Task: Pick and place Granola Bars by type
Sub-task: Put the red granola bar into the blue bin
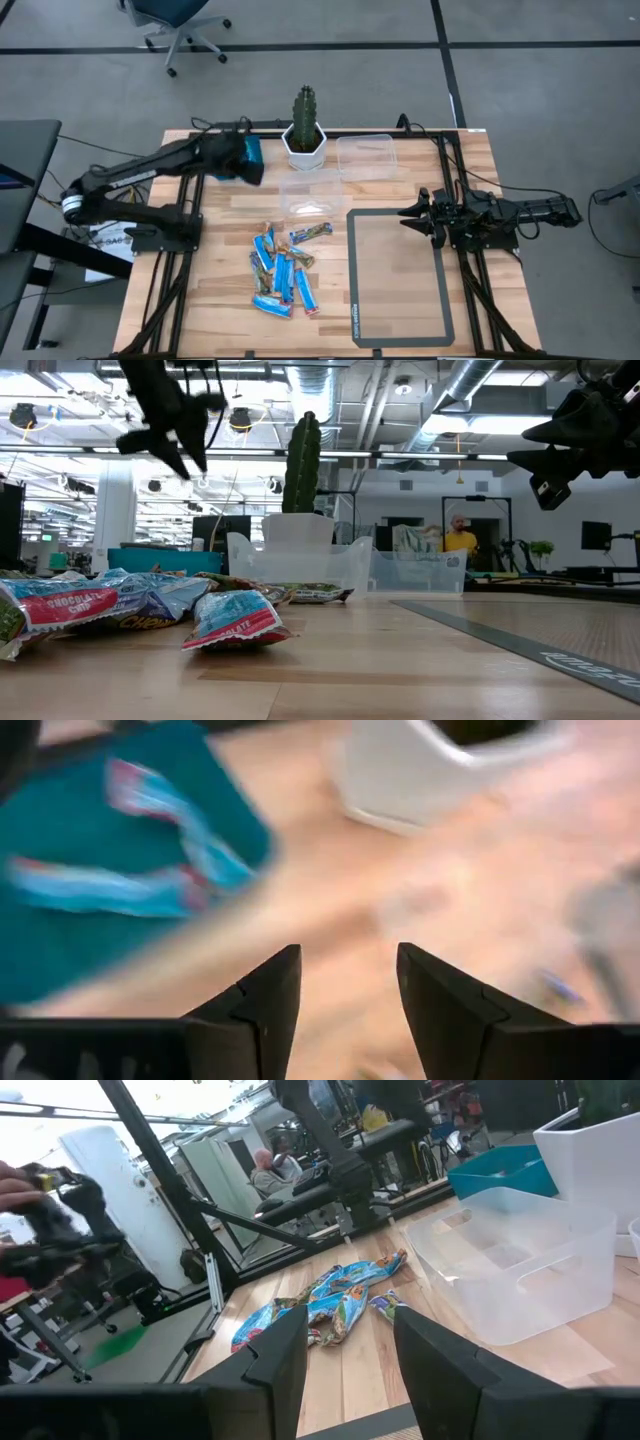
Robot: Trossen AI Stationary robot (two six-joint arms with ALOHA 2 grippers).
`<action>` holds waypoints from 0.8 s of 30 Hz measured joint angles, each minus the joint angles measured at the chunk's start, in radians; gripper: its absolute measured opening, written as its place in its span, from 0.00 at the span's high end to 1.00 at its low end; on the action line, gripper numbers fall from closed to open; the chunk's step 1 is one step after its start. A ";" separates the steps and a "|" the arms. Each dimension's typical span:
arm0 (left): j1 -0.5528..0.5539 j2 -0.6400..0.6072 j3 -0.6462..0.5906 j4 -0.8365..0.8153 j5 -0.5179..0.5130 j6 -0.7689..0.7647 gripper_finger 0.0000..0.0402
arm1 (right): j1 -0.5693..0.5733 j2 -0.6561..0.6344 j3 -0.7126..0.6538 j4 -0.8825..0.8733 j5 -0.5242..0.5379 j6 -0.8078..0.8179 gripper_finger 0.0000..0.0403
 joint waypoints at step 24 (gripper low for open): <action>-0.851 0.125 0.000 0.119 0.127 -0.312 0.60 | 0.000 0.000 0.000 0.001 0.000 0.000 0.65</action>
